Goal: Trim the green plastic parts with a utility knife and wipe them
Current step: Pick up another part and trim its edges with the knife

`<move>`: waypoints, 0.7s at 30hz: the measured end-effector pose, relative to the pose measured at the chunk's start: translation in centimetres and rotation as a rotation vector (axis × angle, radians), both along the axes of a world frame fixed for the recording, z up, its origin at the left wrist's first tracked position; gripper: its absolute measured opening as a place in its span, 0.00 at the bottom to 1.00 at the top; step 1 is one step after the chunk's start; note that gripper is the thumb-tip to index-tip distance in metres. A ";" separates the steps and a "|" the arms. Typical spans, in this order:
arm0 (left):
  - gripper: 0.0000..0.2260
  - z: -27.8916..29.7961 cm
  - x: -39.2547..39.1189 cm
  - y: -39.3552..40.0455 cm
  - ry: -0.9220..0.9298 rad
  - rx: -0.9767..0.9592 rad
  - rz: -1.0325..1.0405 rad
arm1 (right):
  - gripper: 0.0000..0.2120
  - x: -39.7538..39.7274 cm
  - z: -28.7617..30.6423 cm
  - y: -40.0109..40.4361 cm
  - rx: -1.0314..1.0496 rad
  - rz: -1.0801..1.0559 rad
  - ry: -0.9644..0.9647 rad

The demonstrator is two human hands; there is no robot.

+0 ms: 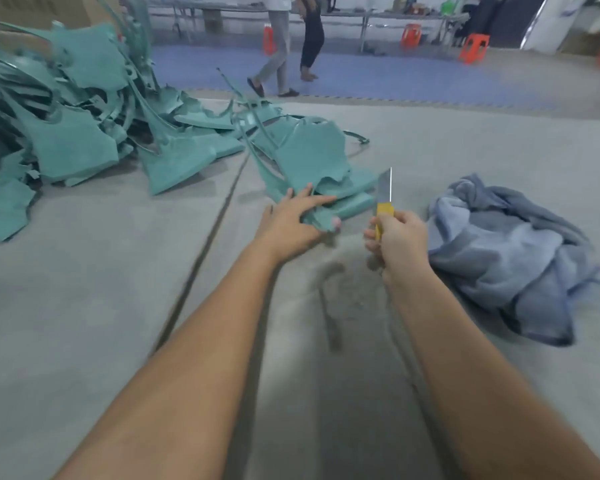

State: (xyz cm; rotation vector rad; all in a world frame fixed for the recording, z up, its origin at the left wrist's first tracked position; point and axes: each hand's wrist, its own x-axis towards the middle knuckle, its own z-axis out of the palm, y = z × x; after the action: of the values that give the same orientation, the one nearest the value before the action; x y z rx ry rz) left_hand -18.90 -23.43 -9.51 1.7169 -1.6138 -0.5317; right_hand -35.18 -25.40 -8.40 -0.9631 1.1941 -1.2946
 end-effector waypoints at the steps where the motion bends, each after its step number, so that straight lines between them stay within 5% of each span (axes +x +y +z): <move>1: 0.17 -0.1 -0.3 0.5 0.171 -0.109 0.055 | 0.06 -0.6 -0.1 0.3 -0.030 -0.001 0.051; 4: 0.11 -0.5 -0.9 2.6 0.314 -0.250 0.363 | 0.06 -0.7 0.0 1.7 -0.098 0.058 0.092; 8: 0.08 -0.5 -0.8 5.5 0.802 -0.343 0.605 | 0.09 -0.2 -0.5 3.2 -0.253 0.185 0.355; 11: 0.06 -0.1 -0.5 6.7 0.930 -0.399 0.446 | 0.08 -0.5 -1.0 3.6 -0.330 0.213 0.509; 16: 0.17 0.7 -0.4 7.8 0.805 -0.058 -0.051 | 0.06 -1.4 -0.8 3.6 -0.248 0.117 0.255; 18: 0.23 1.0 -0.6 7.8 0.780 0.079 -0.099 | 0.10 -1.8 -0.6 3.2 -0.171 0.086 0.154; 21: 0.15 1.4 -0.7 7.5 0.880 0.107 0.021 | 0.09 -2.0 -0.3 2.9 -0.100 0.076 0.077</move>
State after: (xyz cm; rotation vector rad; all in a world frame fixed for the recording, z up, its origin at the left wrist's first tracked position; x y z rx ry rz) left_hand -19.62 -15.94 -8.09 1.2700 -0.9350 -1.1755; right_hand -37.20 -22.53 -8.71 -1.1294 1.1486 -1.2766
